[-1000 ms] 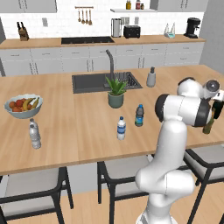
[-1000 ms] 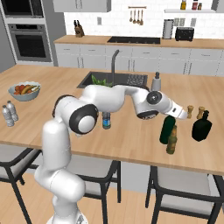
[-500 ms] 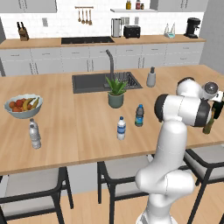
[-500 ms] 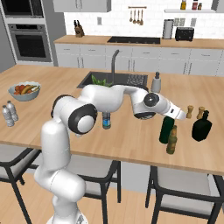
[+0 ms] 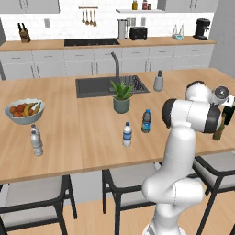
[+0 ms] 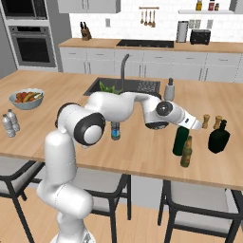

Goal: Move the plastic bottles in the middle to the plastics group, and the glass bottles in the middle to the glass group.

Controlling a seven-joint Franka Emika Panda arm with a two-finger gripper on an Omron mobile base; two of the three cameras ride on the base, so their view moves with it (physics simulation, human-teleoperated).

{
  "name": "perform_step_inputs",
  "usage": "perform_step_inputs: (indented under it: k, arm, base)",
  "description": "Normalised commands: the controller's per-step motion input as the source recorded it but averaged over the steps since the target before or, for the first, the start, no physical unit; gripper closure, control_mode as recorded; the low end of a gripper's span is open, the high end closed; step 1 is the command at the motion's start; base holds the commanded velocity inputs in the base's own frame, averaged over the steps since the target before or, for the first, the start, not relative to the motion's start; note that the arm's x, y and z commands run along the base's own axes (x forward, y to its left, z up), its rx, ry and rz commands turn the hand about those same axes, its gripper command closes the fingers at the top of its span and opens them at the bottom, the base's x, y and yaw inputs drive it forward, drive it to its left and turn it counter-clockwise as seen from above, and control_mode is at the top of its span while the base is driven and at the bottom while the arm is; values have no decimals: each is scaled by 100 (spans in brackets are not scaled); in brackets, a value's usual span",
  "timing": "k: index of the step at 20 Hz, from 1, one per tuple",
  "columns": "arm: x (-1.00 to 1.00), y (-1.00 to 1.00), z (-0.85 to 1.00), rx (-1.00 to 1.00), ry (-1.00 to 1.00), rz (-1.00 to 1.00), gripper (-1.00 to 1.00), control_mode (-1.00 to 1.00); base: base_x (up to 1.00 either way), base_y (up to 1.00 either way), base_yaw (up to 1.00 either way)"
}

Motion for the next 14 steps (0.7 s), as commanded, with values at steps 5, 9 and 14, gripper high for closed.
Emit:
perform_step_inputs:
  k: [5, 9, 14]
  arm:
    - [0, 0, 0, 0, 0, 0, -100, -100]
    - [-1, 0, 0, 0, 0, 0, -100, -100]
    - [-36, 38, 0, 0, -2, 4, -100, -100]
  base:
    - [0, 0, 0]
    - [0, 0, 0]
    - [0, 0, 0]
